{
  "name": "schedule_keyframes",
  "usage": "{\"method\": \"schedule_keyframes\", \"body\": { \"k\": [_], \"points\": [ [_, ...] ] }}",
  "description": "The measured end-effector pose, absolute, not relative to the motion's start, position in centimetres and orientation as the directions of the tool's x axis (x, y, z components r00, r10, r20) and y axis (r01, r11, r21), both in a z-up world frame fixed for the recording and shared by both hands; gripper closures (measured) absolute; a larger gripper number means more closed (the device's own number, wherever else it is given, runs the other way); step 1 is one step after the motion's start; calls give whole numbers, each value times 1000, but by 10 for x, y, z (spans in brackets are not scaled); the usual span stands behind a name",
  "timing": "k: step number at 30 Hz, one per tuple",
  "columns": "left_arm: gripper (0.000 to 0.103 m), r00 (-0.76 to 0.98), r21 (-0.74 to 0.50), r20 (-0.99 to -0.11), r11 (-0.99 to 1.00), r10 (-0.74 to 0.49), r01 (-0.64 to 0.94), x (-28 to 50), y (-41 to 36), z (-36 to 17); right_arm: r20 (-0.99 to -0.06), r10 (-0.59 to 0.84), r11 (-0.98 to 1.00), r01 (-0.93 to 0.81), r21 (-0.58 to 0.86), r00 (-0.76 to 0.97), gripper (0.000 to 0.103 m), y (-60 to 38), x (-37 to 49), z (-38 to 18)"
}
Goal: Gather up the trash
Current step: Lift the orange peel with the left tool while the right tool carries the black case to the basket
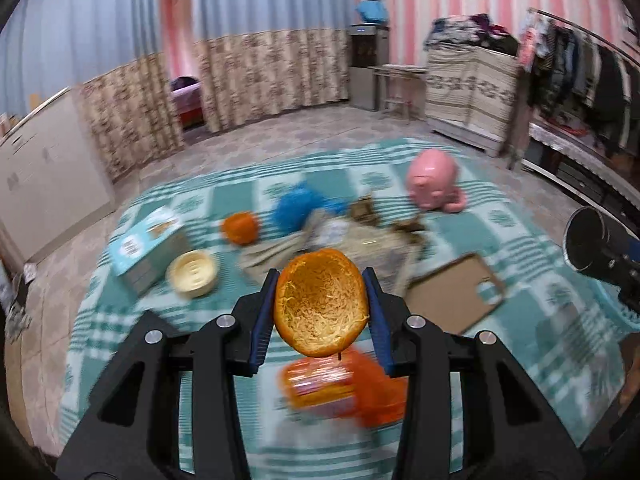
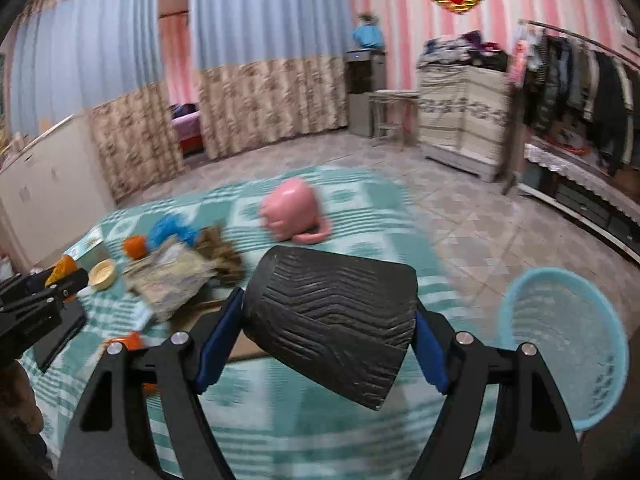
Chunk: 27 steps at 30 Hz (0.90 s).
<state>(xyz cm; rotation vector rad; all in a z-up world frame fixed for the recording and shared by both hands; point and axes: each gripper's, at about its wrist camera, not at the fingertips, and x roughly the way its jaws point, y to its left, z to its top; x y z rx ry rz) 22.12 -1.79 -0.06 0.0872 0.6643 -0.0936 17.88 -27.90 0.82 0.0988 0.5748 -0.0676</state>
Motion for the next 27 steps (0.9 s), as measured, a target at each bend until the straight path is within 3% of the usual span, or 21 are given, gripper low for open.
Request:
{"method": "schedule_keyframes", "body": {
  "k": [11, 17, 27],
  "points": [
    [63, 772, 55, -581, 933, -259, 354, 225, -185, -3, -507, -296, 935, 355, 20, 809, 27, -445, 120, 18],
    [62, 698, 1, -603, 874, -387, 487, 220, -261, -15, -491, -368, 906, 423, 2, 789, 27, -498, 95, 14],
    [62, 672, 45, -579, 804, -463, 593, 211, -352, -26, -495, -402, 868, 493, 63, 770, 27, -548, 79, -10]
  ]
}}
